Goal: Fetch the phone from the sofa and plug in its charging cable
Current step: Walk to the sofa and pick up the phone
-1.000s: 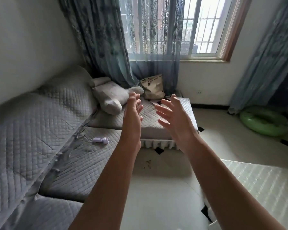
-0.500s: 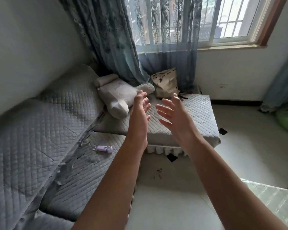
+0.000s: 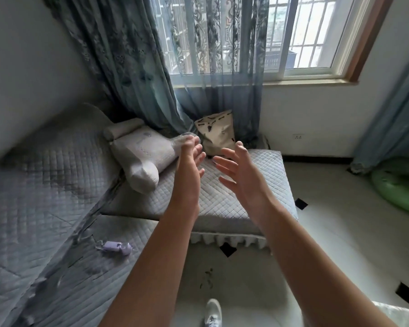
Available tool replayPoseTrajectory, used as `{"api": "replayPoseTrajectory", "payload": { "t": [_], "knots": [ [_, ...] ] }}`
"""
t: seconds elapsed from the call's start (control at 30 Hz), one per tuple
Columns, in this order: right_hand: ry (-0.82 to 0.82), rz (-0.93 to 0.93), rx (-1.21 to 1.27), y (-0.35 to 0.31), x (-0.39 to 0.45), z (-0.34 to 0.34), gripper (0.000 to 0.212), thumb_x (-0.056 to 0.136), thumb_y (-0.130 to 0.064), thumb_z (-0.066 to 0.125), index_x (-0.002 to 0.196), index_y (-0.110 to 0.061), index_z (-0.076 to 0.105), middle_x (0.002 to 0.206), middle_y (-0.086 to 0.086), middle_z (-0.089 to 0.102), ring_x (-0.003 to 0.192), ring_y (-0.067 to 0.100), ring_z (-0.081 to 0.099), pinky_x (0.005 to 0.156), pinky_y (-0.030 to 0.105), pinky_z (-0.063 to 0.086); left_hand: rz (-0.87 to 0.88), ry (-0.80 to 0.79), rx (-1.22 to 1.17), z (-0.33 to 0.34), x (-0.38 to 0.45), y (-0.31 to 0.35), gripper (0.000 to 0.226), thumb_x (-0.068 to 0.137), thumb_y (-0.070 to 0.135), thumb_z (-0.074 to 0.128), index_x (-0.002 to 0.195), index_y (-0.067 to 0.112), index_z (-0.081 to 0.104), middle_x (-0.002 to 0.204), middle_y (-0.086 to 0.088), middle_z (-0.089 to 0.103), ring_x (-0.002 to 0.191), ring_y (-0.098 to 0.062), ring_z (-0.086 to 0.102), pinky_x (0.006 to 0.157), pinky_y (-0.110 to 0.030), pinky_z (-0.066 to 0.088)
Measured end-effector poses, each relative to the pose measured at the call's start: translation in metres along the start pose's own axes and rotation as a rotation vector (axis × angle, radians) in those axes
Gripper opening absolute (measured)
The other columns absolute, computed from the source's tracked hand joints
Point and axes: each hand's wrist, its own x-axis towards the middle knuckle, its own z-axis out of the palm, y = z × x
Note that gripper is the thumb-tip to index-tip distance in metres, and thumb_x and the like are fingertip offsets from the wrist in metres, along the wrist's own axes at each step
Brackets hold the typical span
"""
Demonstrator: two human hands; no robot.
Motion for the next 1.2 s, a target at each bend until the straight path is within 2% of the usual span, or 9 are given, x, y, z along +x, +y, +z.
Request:
{"api": "replayPoseTrajectory", "payload": {
  "t": [0.1, 0.23, 0.5, 0.6, 0.67, 0.8, 0.97, 1.07, 1.2],
  "knots": [
    [0.045, -0.018, -0.015, -0.005, 0.044, -0.012, 0.058, 0.094, -0.052, 0.032, 0.137, -0.016, 0.048, 0.136, 0.007, 0.057, 0.125, 0.019, 0.051, 0.109, 0.042, 0.035, -0.014, -0.042, -0.007, 0.011, 0.052, -0.014, 0.057, 0.097, 0.053, 0.028, 0.141, 0.023, 0.049, 0.147, -0.002, 0.051, 0.130, -0.015, 0.050, 0.113, -0.046, 0.032],
    [0.119, -0.075, -0.041, -0.022, 0.103, -0.023, 0.058, 0.095, -0.052, 0.032, 0.140, -0.018, 0.044, 0.134, 0.004, 0.057, 0.115, 0.013, 0.054, 0.098, 0.035, 0.039, -0.024, -0.114, -0.033, 0.031, 0.126, -0.020, 0.056, 0.099, 0.052, 0.027, 0.141, 0.023, 0.049, 0.148, -0.003, 0.050, 0.130, -0.016, 0.049, 0.105, -0.042, 0.037],
    [0.257, -0.115, -0.041, -0.049, 0.195, -0.037, 0.059, 0.095, -0.052, 0.032, 0.140, -0.016, 0.044, 0.132, 0.004, 0.058, 0.125, 0.018, 0.051, 0.110, 0.042, 0.035, -0.040, -0.249, -0.055, 0.066, 0.236, -0.024, 0.064, 0.091, 0.059, 0.029, 0.141, 0.023, 0.048, 0.147, -0.003, 0.051, 0.131, -0.018, 0.049, 0.112, -0.047, 0.035],
    [0.297, -0.107, -0.021, -0.049, 0.222, -0.044, 0.056, 0.095, -0.051, 0.032, 0.137, -0.016, 0.047, 0.133, 0.007, 0.058, 0.121, 0.018, 0.053, 0.106, 0.039, 0.039, -0.047, -0.248, -0.056, 0.068, 0.265, -0.028, 0.068, 0.086, 0.061, 0.031, 0.140, 0.023, 0.050, 0.145, -0.003, 0.052, 0.130, -0.018, 0.050, 0.109, -0.045, 0.037],
    [0.316, -0.096, -0.013, -0.049, 0.242, -0.049, 0.056, 0.095, -0.051, 0.032, 0.135, -0.017, 0.049, 0.133, 0.007, 0.059, 0.119, 0.018, 0.054, 0.105, 0.039, 0.040, -0.050, -0.226, -0.070, 0.069, 0.287, -0.030, 0.063, 0.092, 0.057, 0.030, 0.139, 0.022, 0.051, 0.144, -0.003, 0.054, 0.127, -0.018, 0.052, 0.104, -0.042, 0.040],
    [0.322, -0.079, 0.006, -0.047, 0.280, -0.061, 0.055, 0.093, -0.054, 0.033, 0.132, -0.019, 0.051, 0.132, 0.006, 0.060, 0.119, 0.017, 0.055, 0.106, 0.041, 0.040, -0.073, -0.194, -0.085, 0.076, 0.324, -0.038, 0.055, 0.099, 0.052, 0.029, 0.137, 0.021, 0.053, 0.142, -0.004, 0.055, 0.125, -0.017, 0.054, 0.104, -0.042, 0.039],
    [0.302, -0.056, 0.009, -0.043, 0.330, -0.082, 0.059, 0.091, -0.058, 0.034, 0.133, -0.021, 0.051, 0.127, 0.002, 0.062, 0.121, 0.015, 0.054, 0.108, 0.042, 0.038, -0.090, -0.192, -0.055, 0.094, 0.366, -0.052, 0.055, 0.093, 0.057, 0.032, 0.131, 0.026, 0.056, 0.139, -0.001, 0.057, 0.122, -0.014, 0.055, 0.092, -0.036, 0.043],
    [0.288, -0.030, 0.027, -0.042, 0.369, -0.101, 0.059, 0.092, -0.057, 0.034, 0.135, -0.020, 0.051, 0.128, 0.002, 0.063, 0.122, 0.015, 0.053, 0.108, 0.043, 0.038, -0.096, -0.187, -0.035, 0.109, 0.396, -0.064, 0.048, 0.086, 0.061, 0.034, 0.119, 0.034, 0.057, 0.135, 0.003, 0.057, 0.121, -0.012, 0.055, 0.095, -0.037, 0.043],
    [0.283, 0.005, 0.050, -0.043, 0.432, -0.137, 0.059, 0.093, -0.055, 0.034, 0.136, -0.017, 0.049, 0.129, 0.005, 0.062, 0.123, 0.017, 0.053, 0.109, 0.043, 0.037, -0.132, -0.152, 0.009, 0.136, 0.451, -0.093, 0.049, 0.091, 0.058, 0.031, 0.124, 0.032, 0.056, 0.137, 0.002, 0.056, 0.123, -0.012, 0.054, 0.094, -0.035, 0.042]
  ]
}}
